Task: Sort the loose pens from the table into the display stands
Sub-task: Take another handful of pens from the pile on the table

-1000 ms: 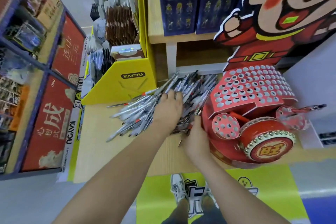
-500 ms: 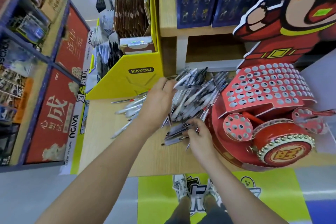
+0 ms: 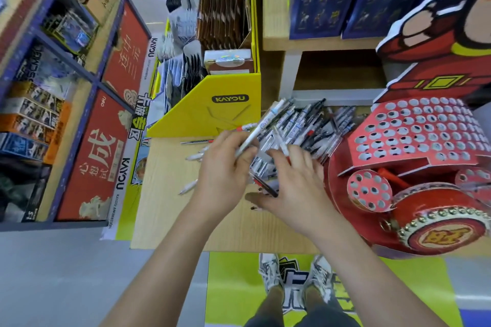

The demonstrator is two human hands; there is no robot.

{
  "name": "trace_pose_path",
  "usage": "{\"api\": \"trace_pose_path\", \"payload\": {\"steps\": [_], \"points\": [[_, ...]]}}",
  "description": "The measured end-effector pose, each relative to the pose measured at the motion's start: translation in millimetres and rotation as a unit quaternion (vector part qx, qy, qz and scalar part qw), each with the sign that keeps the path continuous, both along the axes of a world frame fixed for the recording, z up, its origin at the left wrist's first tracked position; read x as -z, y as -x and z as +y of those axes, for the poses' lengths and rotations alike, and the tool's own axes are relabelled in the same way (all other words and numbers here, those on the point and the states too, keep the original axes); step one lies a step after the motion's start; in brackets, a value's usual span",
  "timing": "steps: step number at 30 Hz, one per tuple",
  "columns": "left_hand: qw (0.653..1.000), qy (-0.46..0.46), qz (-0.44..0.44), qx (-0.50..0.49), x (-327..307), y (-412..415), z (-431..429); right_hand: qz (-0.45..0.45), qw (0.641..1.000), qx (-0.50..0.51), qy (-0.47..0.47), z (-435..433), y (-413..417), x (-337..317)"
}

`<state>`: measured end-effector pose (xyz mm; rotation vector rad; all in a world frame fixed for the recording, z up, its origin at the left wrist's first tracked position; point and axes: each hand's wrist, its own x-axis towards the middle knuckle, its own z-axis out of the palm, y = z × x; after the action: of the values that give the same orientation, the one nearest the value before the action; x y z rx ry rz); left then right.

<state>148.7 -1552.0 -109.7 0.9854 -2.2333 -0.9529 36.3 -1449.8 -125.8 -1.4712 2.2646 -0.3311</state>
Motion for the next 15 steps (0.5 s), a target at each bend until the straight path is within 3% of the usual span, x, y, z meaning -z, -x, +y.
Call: {"api": "trace_pose_path", "payload": {"steps": [3, 5, 6, 8, 11, 15], "points": [[0.994, -0.102, 0.028, -0.008, 0, 5, 9, -0.087, 0.996, 0.005, 0.01, -2, 2, 8], [0.966, -0.229, 0.102, -0.064, 0, 4, 8, -0.142, 0.989, 0.02, 0.027, 5, 3, 20], [0.957, -0.245, 0.114, -0.107, 4, 1, 4, -0.179, 0.982, 0.049, 0.041, 9, 4, 26], [0.97, -0.18, 0.036, -0.162, 26, -13, -4, -0.26, 0.955, 0.129, 0.06, 20, 4, 39], [0.968, -0.129, -0.146, -0.158, 68, -28, 6, -0.353, 0.908, 0.211, 0.072, 33, 6, 54], [0.956, -0.061, -0.258, -0.128, 102, -27, 23, -0.459, 0.842, 0.275, 0.07, 38, 3, 58]]}}
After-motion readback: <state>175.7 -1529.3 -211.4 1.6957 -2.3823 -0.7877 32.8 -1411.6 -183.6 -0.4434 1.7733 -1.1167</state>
